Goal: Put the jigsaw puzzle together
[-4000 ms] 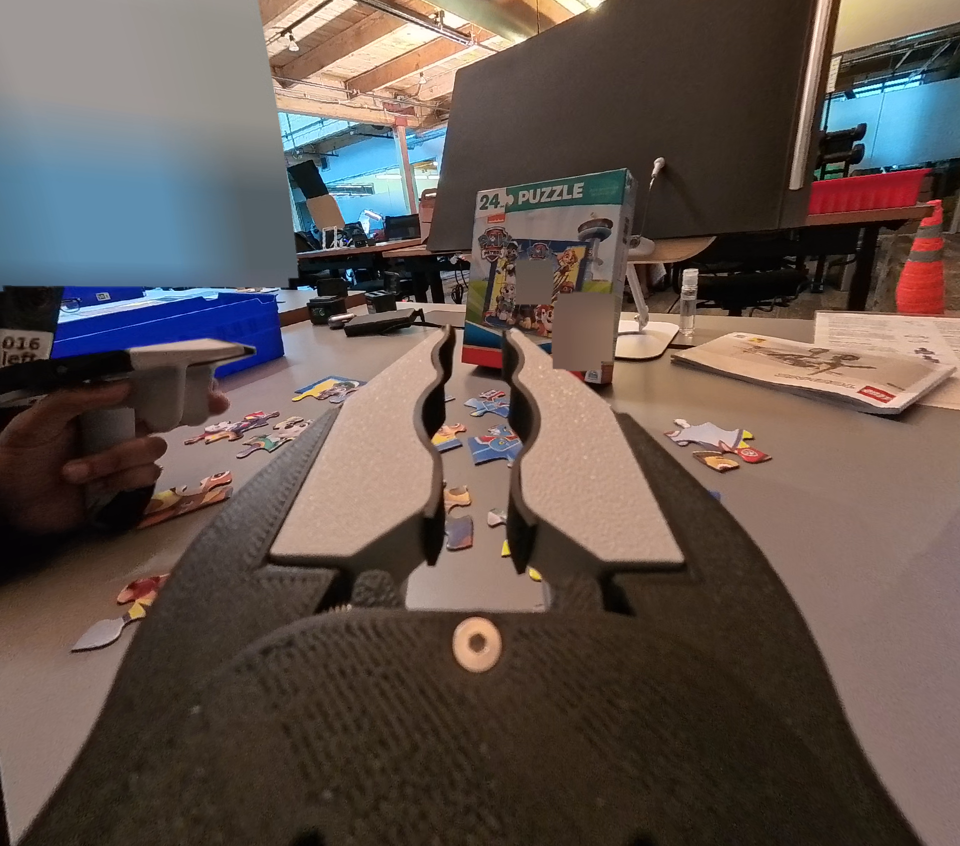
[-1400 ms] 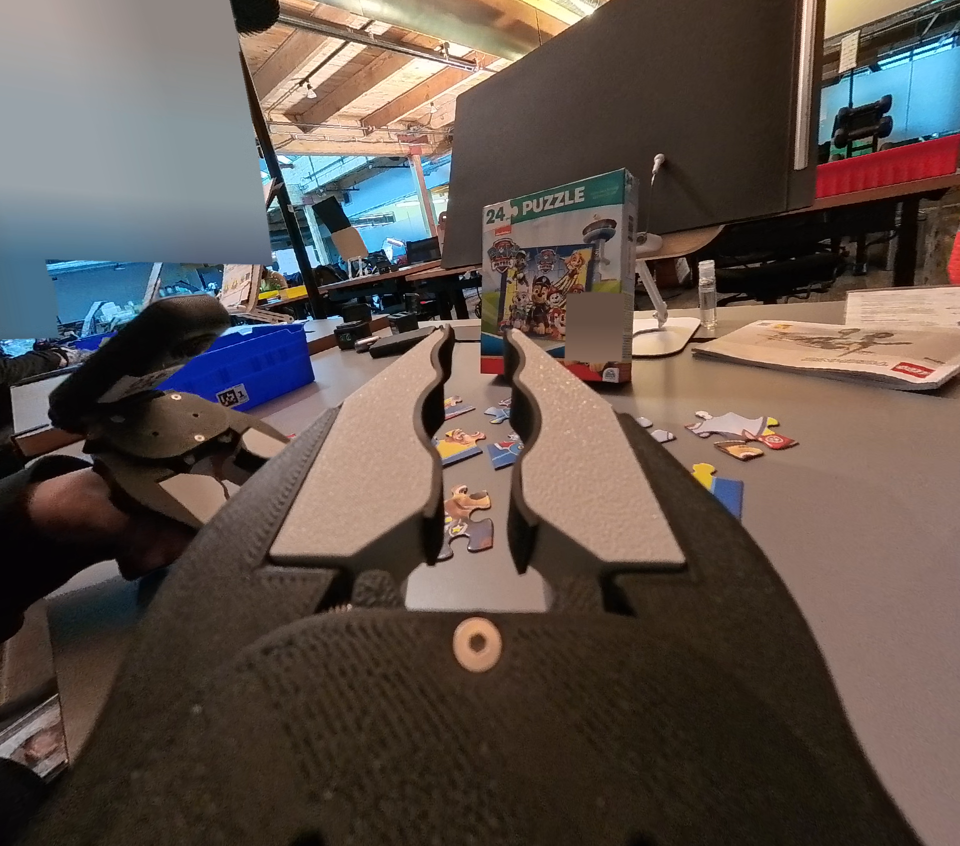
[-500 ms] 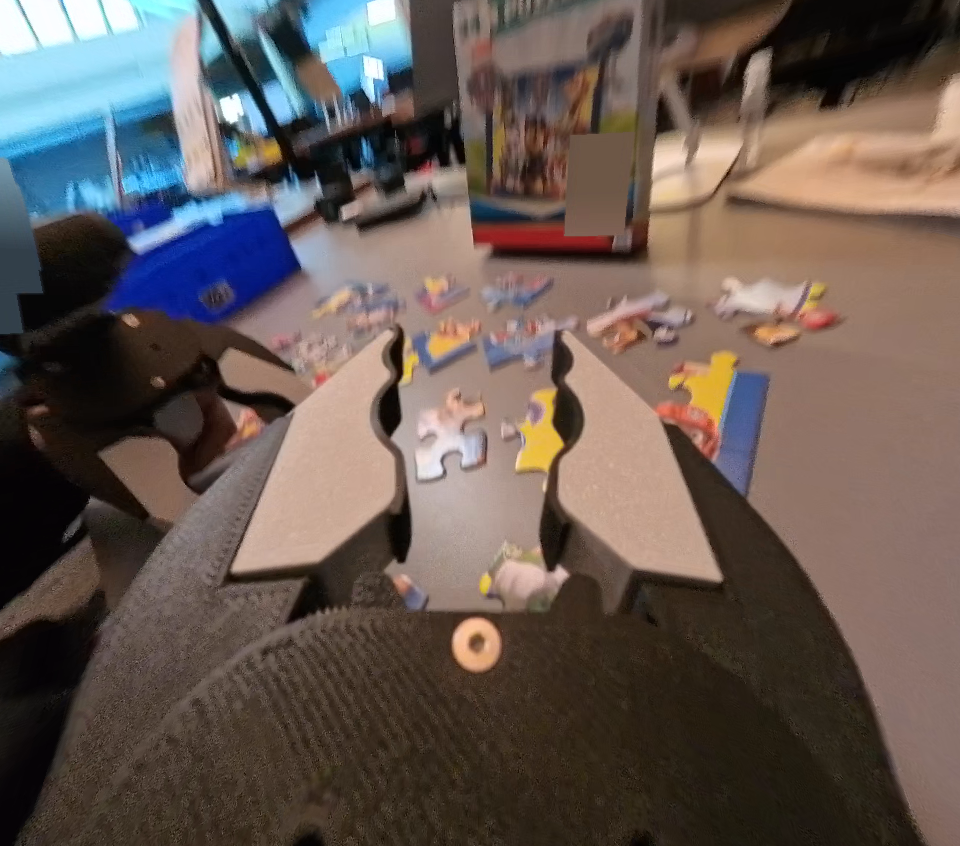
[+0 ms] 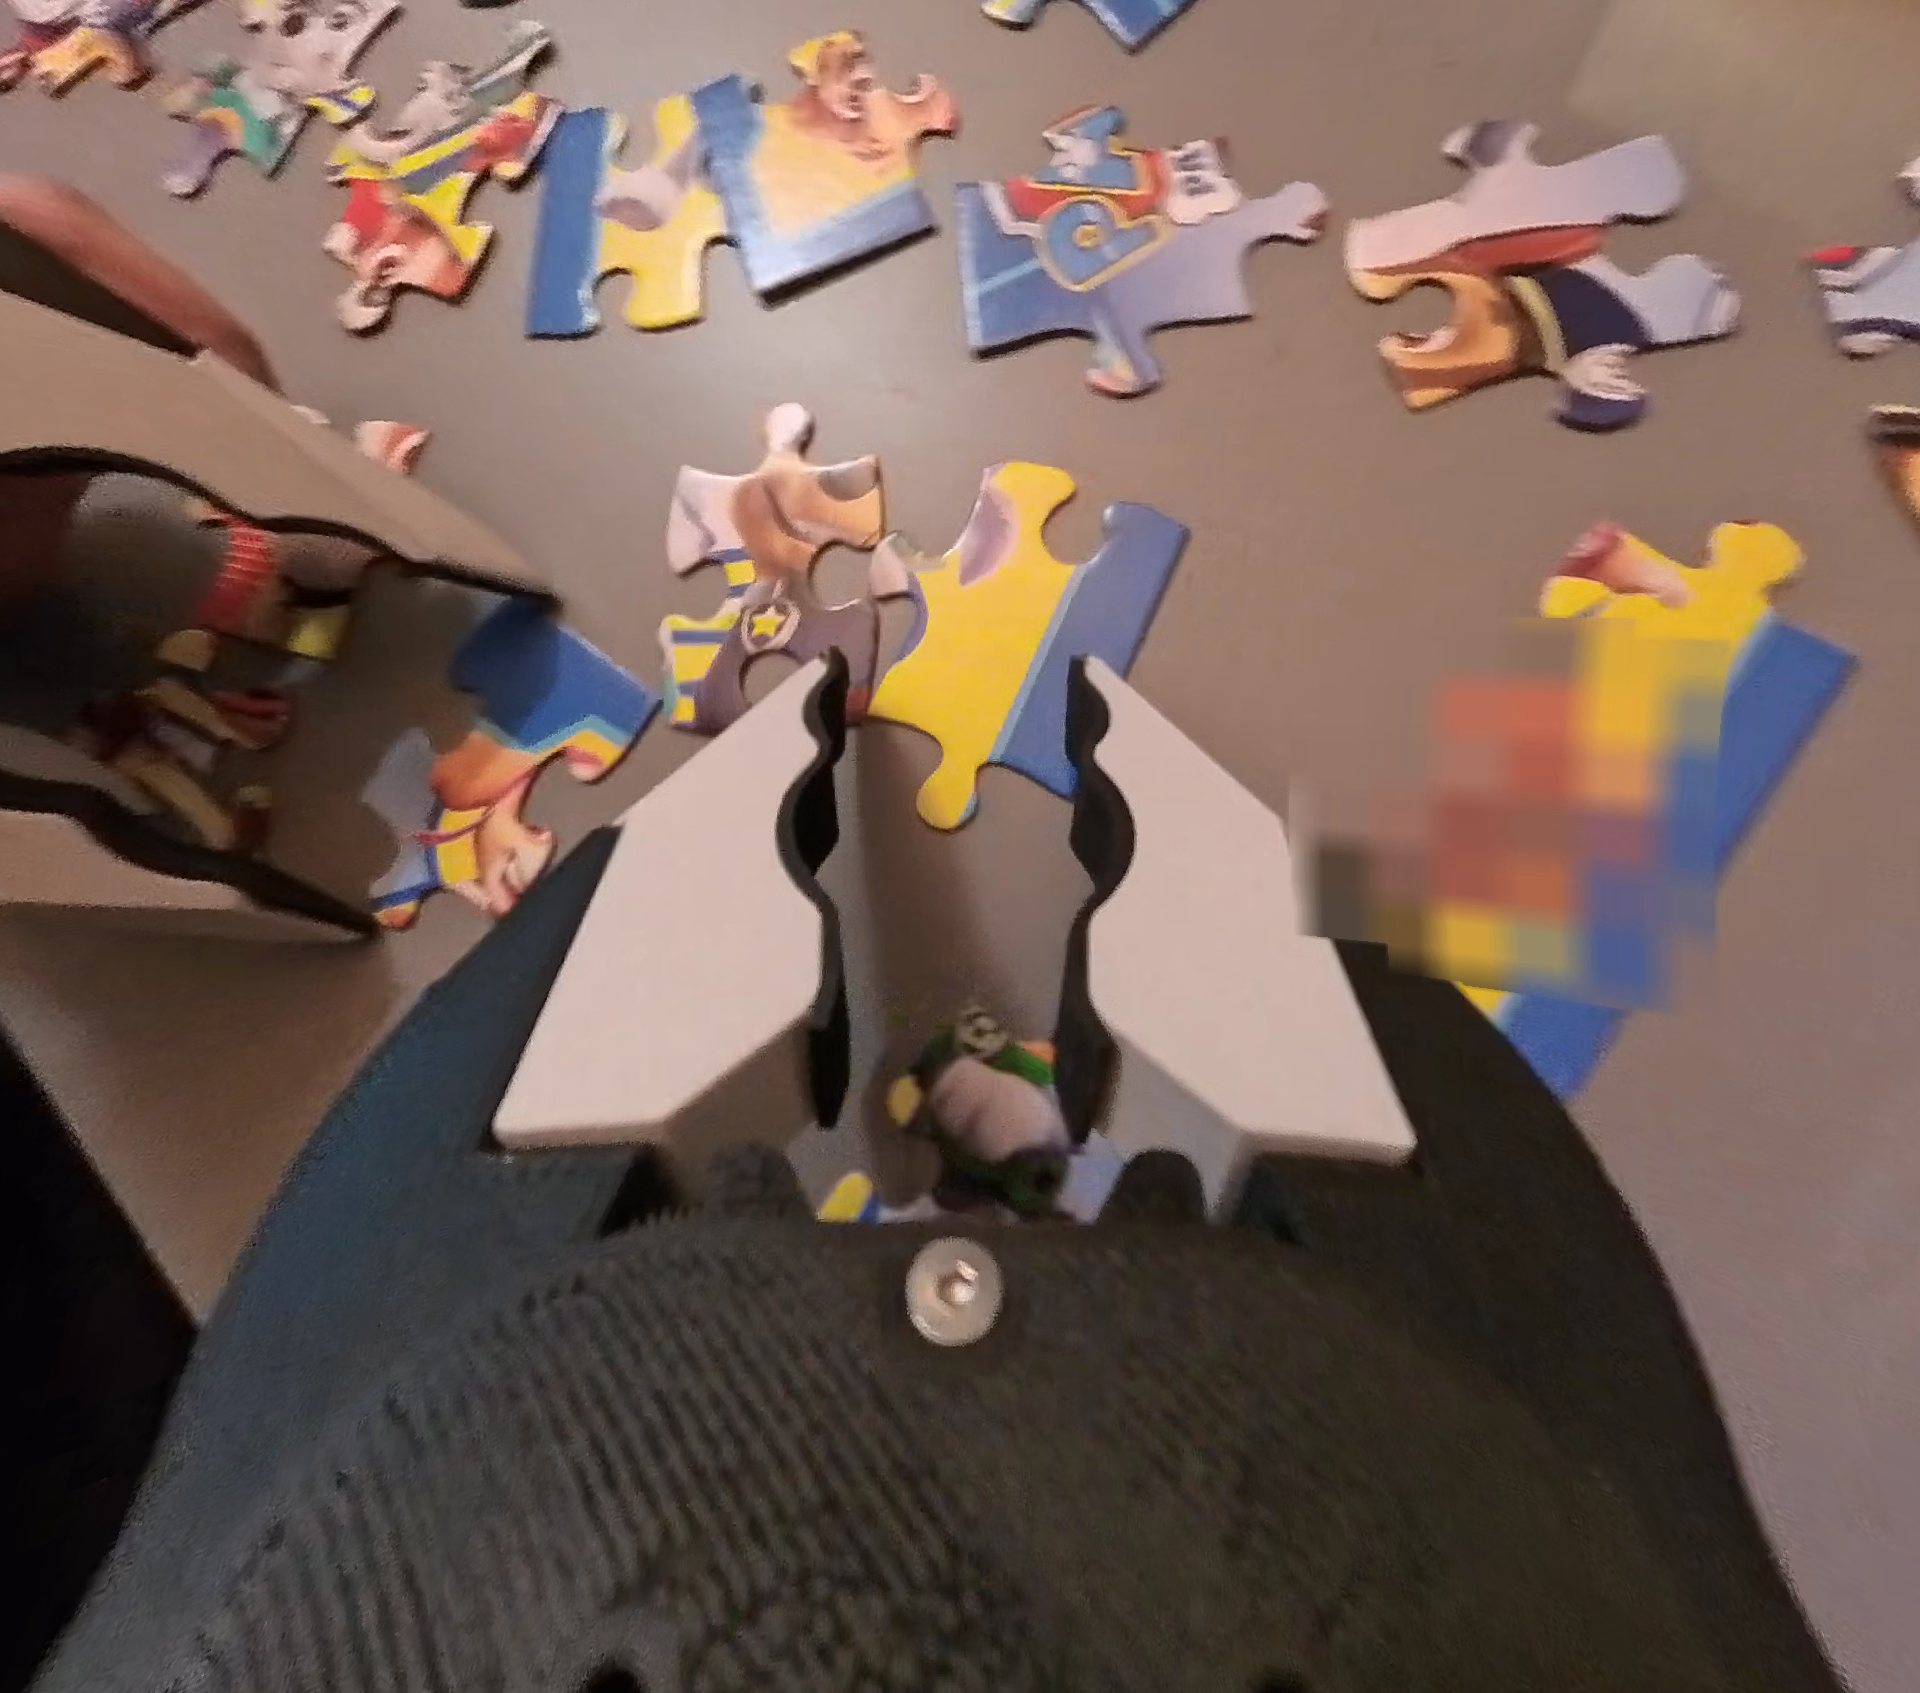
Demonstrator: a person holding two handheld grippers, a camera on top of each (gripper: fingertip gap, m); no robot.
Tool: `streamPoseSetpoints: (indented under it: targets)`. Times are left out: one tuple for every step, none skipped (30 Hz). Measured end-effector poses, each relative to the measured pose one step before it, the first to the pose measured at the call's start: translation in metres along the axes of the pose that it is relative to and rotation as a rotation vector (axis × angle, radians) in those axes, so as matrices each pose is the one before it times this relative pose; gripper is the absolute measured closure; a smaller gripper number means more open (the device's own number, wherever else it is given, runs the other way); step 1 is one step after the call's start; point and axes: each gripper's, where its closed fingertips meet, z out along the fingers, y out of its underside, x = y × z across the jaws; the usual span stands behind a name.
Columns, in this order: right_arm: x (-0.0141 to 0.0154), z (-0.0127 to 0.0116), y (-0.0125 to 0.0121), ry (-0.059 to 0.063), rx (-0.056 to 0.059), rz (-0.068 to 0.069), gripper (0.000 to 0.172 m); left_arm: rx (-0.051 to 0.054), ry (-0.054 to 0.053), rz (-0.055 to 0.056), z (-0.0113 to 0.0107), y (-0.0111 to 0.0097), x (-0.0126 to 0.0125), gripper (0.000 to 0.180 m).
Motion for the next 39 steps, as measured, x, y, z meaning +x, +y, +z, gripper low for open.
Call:
streamPoseSetpoints:
  targets:
    - [-0.00697,0.00093,0.00088,-0.0096,-0.0083,-0.0251,0.129,-0.0012,0.0016,-0.0001,-0.00068,0.00057,0.00088,0.107]
    - [-0.00721,0.00076,0.00114,-0.0140,-0.0136,-0.0313,0.129,-0.0030,-0.0010,0.0022,-0.00089,0.00109,0.00102,0.108]
    - [-0.00998,0.00068,0.00068,-0.0389,-0.0150,-0.0289,0.128,-0.0041,-0.0062,0.0027,-0.00082,0.00140,0.00069,0.108]
    - [-0.01131,0.00080,-0.00017,-0.0578,-0.0124,-0.0148,0.128,-0.0040,-0.0080,0.0031,-0.00099,0.00144,0.00081,0.108]
    - [-0.00772,0.00073,-0.00176,-0.0459,-0.0044,0.0004,0.128,-0.0015,-0.0037,0.0011,-0.00109,0.00139,0.00162,0.109]
    - [-0.00045,-0.00030,-0.00425,-0.0090,0.0117,0.0028,0.127,0.0005,-0.0010,-0.0025,-0.00109,0.00125,0.00157,0.109]
    - [0.00519,-0.00186,-0.00600,0.0193,0.0231,-0.0035,0.127,0.0016,-0.0015,-0.0050,-0.00120,0.00130,0.00102,0.109]
    - [0.00766,-0.00243,-0.00618,0.0282,0.0220,-0.0074,0.128,0.0023,-0.0004,-0.0055,-0.00112,0.00115,0.00085,0.109]
    - [0.00837,-0.00232,-0.00591,0.0268,0.0173,-0.0054,0.128,0.0022,0.0016,-0.0038,-0.00121,0.00110,0.00100,0.109]
    - [0.00772,-0.00166,-0.00635,0.0189,0.0173,-0.0030,0.128,0.0019,-0.0002,-0.0036,-0.00107,0.00096,0.00052,0.110]
    - [0.00684,-0.00065,-0.00584,0.0105,0.0136,-0.0014,0.128,0.0028,0.0000,-0.0041,-0.00064,0.00056,0.00038,0.110]
    - [0.00790,0.00057,-0.00496,0.0151,0.0061,-0.0051,0.128,0.0019,0.0006,-0.0025,-0.00038,0.00032,0.00048,0.110]
    - [0.01169,0.00126,-0.00453,0.0364,0.0011,-0.0166,0.127,-0.0001,0.0011,0.0007,-0.00027,0.00018,0.00068,0.110]
    - [0.01681,0.00164,-0.00402,0.0638,-0.0024,-0.0305,0.127,-0.0008,0.0002,0.0015,-0.00012,0.00021,0.00041,0.111]
    - [0.02089,0.00254,-0.00272,0.0807,-0.0079,-0.0342,0.126,-0.0008,-0.0007,0.0010,0.00009,-0.00003,0.00007,0.111]
    - [0.02012,0.00415,-0.00154,0.0680,-0.0119,-0.0245,0.125,-0.0002,0.0002,0.0007,-0.00003,-0.00010,0.00016,0.111]
    - [0.01557,0.00610,-0.00071,0.0348,-0.0127,-0.0075,0.125,0.0013,0.0010,-0.0001,0.00013,-0.00023,0.00001,0.111]
    - [0.01016,0.00747,0.00048,0.0019,-0.0162,0.0121,0.125,0.0031,0.0009,-0.0011,0.00017,-0.00024,0.00005,0.111]
    - [0.00572,0.00812,0.00187,-0.0193,-0.0223,0.0235,0.124,0.0038,0.0002,-0.0018,0.00021,-0.00047,-0.00003,0.112]
    - [0.00222,0.00851,0.00275,-0.0318,-0.0258,0.0254,0.121,0.0038,-0.0011,-0.0026,0.00010,-0.00036,-0.00030,0.113]
    - [-0.00095,0.00831,0.00367,-0.0393,-0.0277,0.0245,0.120,0.0039,-0.0031,-0.0027,0.00010,-0.00037,-0.00057,0.116]
    - [-0.00236,0.00693,0.00306,-0.0347,-0.0222,0.0210,0.119,0.0034,0.0007,-0.0024,0.00005,-0.00044,-0.00009,0.119]
    - [-0.00262,0.00357,-0.00081,-0.0176,0.0008,0.0119,0.116,0.0016,0.0054,-0.0032,0.00020,-0.00033,0.00081,0.119]
    - [-0.00519,0.00032,-0.00114,-0.0123,0.0012,0.0013,0.118,-0.0001,0.0098,-0.0019,0.00015,-0.00046,0.00155,0.119]
    - [-0.00870,0.00015,-0.00019,-0.0193,-0.0058,-0.0080,0.119,-0.0007,0.0109,0.0005,0.00014,-0.00053,0.00189,0.119]
    - [-0.01092,0.00058,-0.00052,-0.0211,-0.0019,-0.0126,0.119,-0.0009,0.0067,0.0029,0.00053,-0.00060,0.00142,0.119]
    - [-0.01267,0.00131,-0.00079,-0.0223,0.0007,-0.0195,0.117,-0.0003,0.0009,0.0045,0.00097,-0.00080,0.00077,0.119]
    - [-0.01454,0.00160,-0.00103,-0.0282,-0.0001,-0.0278,0.117,0.0008,-0.0001,0.0057,0.00123,-0.00115,0.00063,0.119]
    - [-0.01580,0.00202,-0.00147,-0.0352,0.0004,-0.0283,0.117,0.0019,0.0025,0.0043,0.00138,-0.00125,0.00088,0.119]
    - [-0.01582,0.00225,-0.00195,-0.0387,0.0003,-0.0248,0.116,0.0020,0.0026,0.0029,0.00129,-0.00133,0.00066,0.119]
    - [-0.01478,0.00223,-0.00170,-0.0386,-0.0016,-0.0226,0.116,0.0007,0.0013,0.0027,0.00106,-0.00116,0.00032,0.119]
    - [-0.01228,0.00182,-0.00124,-0.0330,-0.0041,-0.0200,0.116,-0.0008,0.0008,0.0017,0.00071,-0.00070,0.00003,0.119]
    - [-0.00797,0.00087,-0.00091,-0.0183,-0.0048,-0.0160,0.115,-0.0012,0.0008,0.0002,0.00039,-0.00049,-0.00005,0.118]
    - [-0.00150,-0.00110,-0.00115,0.0097,0.0016,-0.0107,0.113,-0.0014,0.0003,-0.0010,0.00008,-0.00001,-0.00002,0.118]
    - [0.00346,-0.00394,-0.00167,0.0286,0.0116,-0.0093,0.112,-0.0010,-0.0009,-0.0006,-0.00020,0.00014,-0.00004,0.118]
    - [0.00618,-0.00611,-0.00213,0.0338,0.0195,-0.0046,0.113,-0.0007,-0.0021,0.0003,-0.00032,0.00041,-0.00002,0.118]
    - [0.00763,-0.00765,-0.00226,0.0327,0.0243,0.0034,0.114,0.0001,-0.0022,-0.0005,-0.00056,0.00062,0.00001,0.118]
    - [0.00931,-0.00838,-0.00173,0.0327,0.0254,0.0100,0.116,0.0017,-0.0011,-0.0025,-0.00069,0.00049,0.00008,0.118]
    - [0.01199,-0.00827,0.00021,0.0387,0.0183,0.0131,0.117,0.0018,-0.0005,-0.0031,-0.00056,0.00063,0.00010,0.118]
